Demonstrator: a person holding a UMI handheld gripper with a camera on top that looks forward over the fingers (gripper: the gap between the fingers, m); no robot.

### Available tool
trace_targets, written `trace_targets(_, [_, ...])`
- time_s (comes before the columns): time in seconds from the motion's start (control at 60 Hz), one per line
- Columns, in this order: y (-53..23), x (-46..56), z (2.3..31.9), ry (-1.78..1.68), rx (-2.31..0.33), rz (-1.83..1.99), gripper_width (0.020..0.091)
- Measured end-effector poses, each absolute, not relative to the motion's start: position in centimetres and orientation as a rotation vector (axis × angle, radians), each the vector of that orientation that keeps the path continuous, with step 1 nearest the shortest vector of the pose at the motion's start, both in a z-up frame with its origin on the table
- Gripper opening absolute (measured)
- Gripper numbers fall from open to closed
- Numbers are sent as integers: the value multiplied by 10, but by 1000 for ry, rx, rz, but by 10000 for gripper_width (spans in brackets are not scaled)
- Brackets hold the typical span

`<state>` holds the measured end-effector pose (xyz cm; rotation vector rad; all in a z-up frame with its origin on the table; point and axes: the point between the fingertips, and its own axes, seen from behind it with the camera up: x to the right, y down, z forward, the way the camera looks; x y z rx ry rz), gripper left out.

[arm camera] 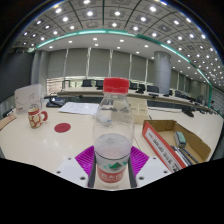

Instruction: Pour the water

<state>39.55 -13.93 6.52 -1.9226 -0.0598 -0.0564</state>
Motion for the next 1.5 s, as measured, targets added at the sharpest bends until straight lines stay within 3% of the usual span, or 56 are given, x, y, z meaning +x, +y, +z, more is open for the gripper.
trace_targets(0.117, [-137,395,66,-53,-1924,-71,373])
trace_targets(0.317, [-127,386,87,-93,-1949,-178,372])
trace_targets(0.667, [-56,297,204,-435,-1803,-699,373])
trace_targets(0.817, [-11,231,235,-715,-1669,-991,370])
trace_targets(1.0, [33,165,231,-1112,-1401,-1326,370])
trace_targets(1.333, [72,86,214,-1536,-917,-1699,371])
trace_targets(1.5, [80,75,206,-1593,-878,-1707,370])
